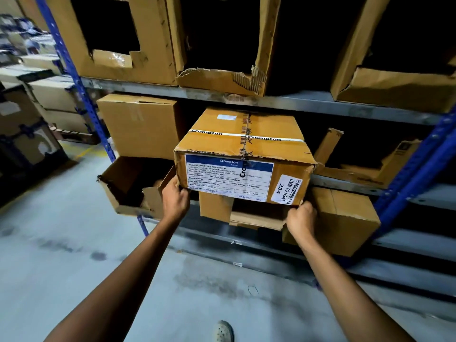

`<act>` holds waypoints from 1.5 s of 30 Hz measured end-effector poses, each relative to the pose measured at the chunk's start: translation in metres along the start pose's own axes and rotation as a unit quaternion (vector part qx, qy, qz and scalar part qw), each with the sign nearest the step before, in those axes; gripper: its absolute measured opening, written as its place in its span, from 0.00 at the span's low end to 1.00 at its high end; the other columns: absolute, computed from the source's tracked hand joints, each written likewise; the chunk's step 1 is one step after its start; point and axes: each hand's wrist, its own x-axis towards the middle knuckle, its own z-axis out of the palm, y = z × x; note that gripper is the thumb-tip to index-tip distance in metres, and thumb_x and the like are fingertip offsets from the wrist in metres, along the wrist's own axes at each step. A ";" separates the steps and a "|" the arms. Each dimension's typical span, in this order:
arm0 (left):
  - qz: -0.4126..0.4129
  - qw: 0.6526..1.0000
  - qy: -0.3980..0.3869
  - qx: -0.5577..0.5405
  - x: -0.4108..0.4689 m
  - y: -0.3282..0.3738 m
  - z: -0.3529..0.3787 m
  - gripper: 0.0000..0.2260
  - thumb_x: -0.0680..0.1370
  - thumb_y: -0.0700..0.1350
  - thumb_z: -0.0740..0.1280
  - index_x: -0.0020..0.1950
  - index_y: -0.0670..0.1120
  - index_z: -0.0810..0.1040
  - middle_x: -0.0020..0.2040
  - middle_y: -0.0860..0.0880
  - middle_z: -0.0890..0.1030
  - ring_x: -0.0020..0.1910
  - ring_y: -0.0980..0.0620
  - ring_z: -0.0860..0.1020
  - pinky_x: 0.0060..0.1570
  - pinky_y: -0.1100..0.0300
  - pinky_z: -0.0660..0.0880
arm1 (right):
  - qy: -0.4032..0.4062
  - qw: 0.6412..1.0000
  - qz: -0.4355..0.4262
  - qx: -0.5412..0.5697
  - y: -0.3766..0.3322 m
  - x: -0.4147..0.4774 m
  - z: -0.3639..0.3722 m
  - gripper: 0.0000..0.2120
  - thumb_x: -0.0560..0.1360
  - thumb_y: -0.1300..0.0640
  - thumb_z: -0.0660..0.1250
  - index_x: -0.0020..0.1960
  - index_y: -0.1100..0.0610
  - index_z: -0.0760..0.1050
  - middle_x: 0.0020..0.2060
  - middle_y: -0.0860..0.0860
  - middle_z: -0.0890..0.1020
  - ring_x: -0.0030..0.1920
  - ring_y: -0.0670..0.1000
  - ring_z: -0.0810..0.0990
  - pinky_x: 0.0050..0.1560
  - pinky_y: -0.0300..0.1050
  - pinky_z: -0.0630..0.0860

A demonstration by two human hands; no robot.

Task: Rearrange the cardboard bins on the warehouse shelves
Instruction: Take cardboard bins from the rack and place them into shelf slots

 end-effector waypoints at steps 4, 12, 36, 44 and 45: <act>0.018 0.999 0.035 -0.025 -0.047 0.017 -0.022 0.17 0.74 0.31 0.60 0.58 0.43 0.80 0.53 0.45 0.83 0.49 0.49 0.78 0.49 0.57 0.74 | -0.016 0.999 -0.032 0.006 0.008 -0.027 -0.028 0.08 0.77 0.70 0.60 0.54 0.64 0.73 0.55 0.61 0.79 0.52 0.59 0.79 0.49 0.52 0.79; 0.039 0.993 0.105 -0.038 -0.108 0.058 -0.045 0.14 0.74 0.34 0.59 0.52 0.44 0.80 0.48 0.49 0.83 0.46 0.50 0.79 0.41 0.63 0.75 | -0.046 0.990 -0.127 -0.025 0.021 -0.047 -0.080 0.07 0.77 0.68 0.61 0.54 0.65 0.73 0.51 0.62 0.79 0.47 0.59 0.79 0.43 0.50 0.77; -0.059 0.933 0.353 0.030 -0.402 0.158 -0.029 0.04 0.66 0.42 0.60 0.38 0.45 0.72 0.29 0.43 0.76 0.30 0.36 0.76 0.26 0.39 0.73 | -0.140 0.894 -0.424 0.016 0.120 -0.056 -0.251 0.10 0.63 0.61 0.54 0.25 0.53 0.59 0.21 0.55 0.69 0.22 0.53 0.69 0.24 0.47 0.69; -0.120 0.888 0.435 0.092 -0.475 0.165 -0.050 0.05 0.66 0.41 0.59 0.38 0.40 0.71 0.32 0.39 0.75 0.32 0.46 0.70 0.30 0.47 0.70 | -0.200 0.856 -0.476 0.024 0.128 -0.087 -0.236 0.11 0.62 0.64 0.55 0.34 0.69 0.74 0.27 0.67 0.76 0.27 0.64 0.75 0.30 0.52 0.71; -0.128 0.882 0.441 0.104 -0.484 0.164 -0.052 0.06 0.67 0.41 0.59 0.38 0.40 0.72 0.33 0.39 0.76 0.33 0.47 0.70 0.31 0.48 0.69 | -0.207 0.851 -0.481 0.023 0.128 -0.093 -0.232 0.10 0.62 0.64 0.55 0.33 0.68 0.73 0.27 0.68 0.76 0.27 0.65 0.75 0.30 0.53 0.71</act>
